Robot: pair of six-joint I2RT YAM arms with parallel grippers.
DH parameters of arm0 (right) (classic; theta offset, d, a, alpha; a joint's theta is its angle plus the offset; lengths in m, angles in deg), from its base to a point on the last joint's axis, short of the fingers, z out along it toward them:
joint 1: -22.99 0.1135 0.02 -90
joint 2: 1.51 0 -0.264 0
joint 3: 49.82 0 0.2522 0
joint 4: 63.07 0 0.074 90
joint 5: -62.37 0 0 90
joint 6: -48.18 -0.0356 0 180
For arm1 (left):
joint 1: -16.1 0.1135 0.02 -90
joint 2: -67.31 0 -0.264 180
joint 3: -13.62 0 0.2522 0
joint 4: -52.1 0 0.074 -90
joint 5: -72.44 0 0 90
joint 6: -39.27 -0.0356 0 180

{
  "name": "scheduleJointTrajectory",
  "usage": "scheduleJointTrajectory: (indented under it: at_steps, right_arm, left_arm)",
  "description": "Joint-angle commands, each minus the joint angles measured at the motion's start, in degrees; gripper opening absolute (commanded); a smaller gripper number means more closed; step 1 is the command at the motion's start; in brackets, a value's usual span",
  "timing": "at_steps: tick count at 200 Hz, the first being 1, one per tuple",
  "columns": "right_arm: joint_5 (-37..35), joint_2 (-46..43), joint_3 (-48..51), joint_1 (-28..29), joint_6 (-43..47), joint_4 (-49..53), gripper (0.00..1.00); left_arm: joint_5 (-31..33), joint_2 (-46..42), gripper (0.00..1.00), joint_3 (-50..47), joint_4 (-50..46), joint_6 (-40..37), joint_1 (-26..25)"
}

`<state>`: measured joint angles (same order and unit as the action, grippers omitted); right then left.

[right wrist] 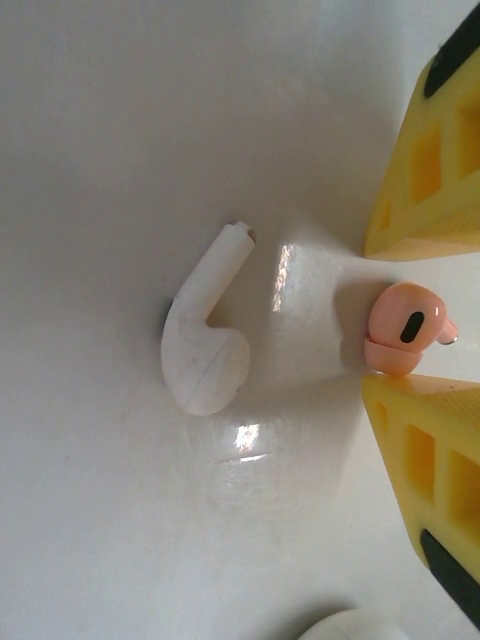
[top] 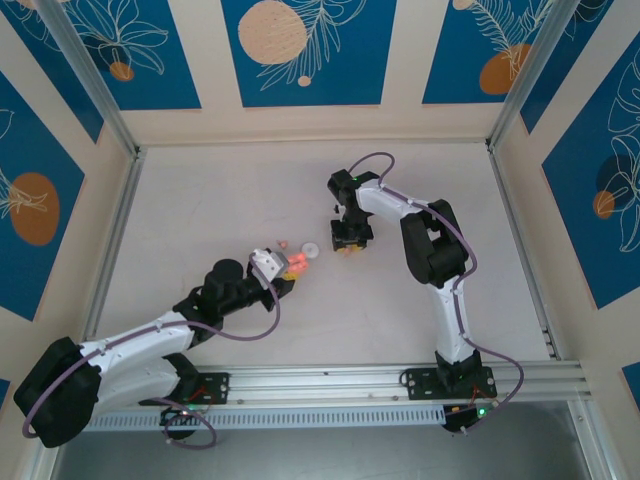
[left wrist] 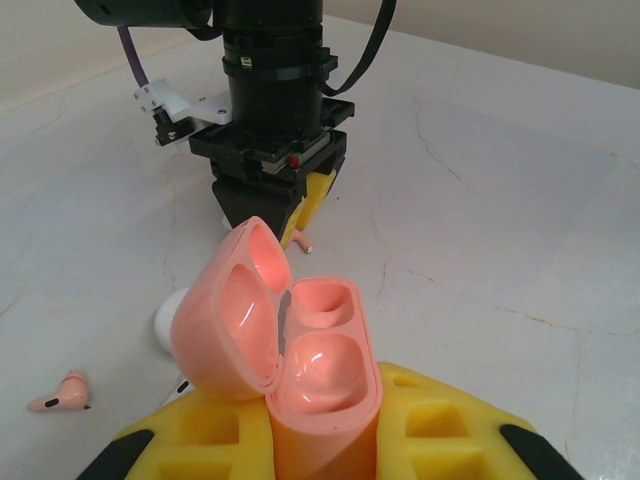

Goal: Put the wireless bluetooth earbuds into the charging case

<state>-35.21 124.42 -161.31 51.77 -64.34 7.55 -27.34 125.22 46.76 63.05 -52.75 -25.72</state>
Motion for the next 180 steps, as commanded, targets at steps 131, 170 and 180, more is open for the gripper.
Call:
scheduleJointTrajectory:
  at_steps: [131,170,180]
  right_arm:
    - [0.1,-17.0,17.7,1.9,-2.1,-19.5,0.26]
    - [4.5,-28.3,30.8,1.2,-3.2,-34.2,0.24]
    - [5.6,-30.8,33.5,0.9,-3.5,-37.2,0.24]
  left_arm:
    - [-1.9,9.1,0.15,2.9,1.6,-3.7,0.7]
    - [-6.0,17.5,0.13,5.0,8.1,-1.7,0.6]
    - [-6.6,18.8,0.12,5.7,9.0,-1.2,0.6]
